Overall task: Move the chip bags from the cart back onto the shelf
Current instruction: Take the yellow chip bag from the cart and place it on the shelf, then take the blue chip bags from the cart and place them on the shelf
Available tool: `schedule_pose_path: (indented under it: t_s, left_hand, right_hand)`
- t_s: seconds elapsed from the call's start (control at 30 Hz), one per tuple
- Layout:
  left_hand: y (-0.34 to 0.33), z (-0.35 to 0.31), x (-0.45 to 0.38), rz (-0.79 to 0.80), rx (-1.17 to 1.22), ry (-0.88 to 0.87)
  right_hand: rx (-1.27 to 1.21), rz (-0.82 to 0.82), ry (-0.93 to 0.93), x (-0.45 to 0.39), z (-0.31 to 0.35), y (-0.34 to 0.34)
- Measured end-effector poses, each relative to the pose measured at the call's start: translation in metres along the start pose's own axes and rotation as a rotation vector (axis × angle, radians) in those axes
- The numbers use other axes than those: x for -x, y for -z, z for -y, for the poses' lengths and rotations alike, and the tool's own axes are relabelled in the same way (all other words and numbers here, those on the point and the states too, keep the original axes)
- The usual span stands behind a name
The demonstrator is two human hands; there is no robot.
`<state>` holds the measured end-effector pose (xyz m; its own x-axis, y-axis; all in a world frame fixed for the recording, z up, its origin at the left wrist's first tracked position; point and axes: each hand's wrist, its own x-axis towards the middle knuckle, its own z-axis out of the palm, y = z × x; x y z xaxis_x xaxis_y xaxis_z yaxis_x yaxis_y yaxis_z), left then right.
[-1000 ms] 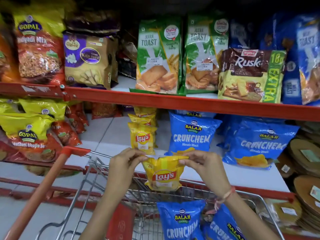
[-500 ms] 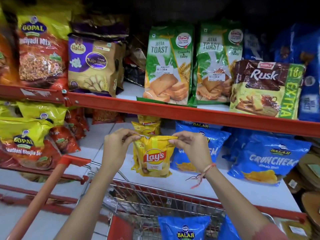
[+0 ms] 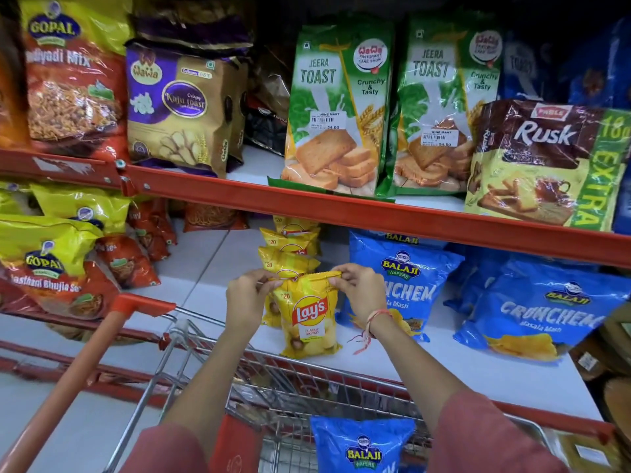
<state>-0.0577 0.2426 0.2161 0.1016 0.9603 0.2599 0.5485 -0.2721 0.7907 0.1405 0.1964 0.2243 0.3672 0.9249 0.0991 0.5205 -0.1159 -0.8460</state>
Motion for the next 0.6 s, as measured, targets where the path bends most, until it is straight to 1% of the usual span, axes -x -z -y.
schedule_pose_path:
  t_s: [0.07, 0.13, 0.23, 0.3, 0.37, 0.43, 0.47, 0.53, 0.6]
  left_hand:
    - [-0.002, -0.001, 0.002, 0.007, 0.018, 0.022]
    - [-0.004, -0.001, 0.011, -0.046, 0.026, 0.004]
    - [-0.008, -0.006, 0.042, -0.181, 0.025, -0.059]
    - [-0.016, -0.007, 0.067, -0.203, 0.041, -0.076]
    - [-0.03, -0.001, 0.093, -0.126, 0.038, -0.056]
    - [-0.046, 0.008, 0.117, -0.018, 0.02, -0.029]
    - [-0.054, 0.013, 0.128, 0.032, 0.016, -0.026]
    - [-0.068, 0.017, 0.143, 0.098, -0.085, -0.131]
    - [-0.081, 0.017, 0.15, 0.153, -0.115, -0.158]
  right_hand:
    - [-0.027, 0.046, -0.009, 0.003, -0.004, 0.002]
    - [-0.046, 0.079, 0.002, 0.013, -0.009, 0.009]
    - [-0.046, 0.03, 0.067, 0.042, -0.023, 0.023]
    - [-0.036, -0.041, 0.143, 0.066, -0.037, 0.033]
    - [0.035, -0.103, 0.218, 0.092, -0.056, 0.04]
    - [0.125, -0.104, 0.226, 0.117, -0.079, 0.047]
    - [0.169, -0.081, 0.216, 0.129, -0.094, 0.049]
    - [0.261, -0.012, 0.193, 0.148, -0.124, 0.053]
    - [0.341, 0.052, 0.144, 0.165, -0.155, 0.055]
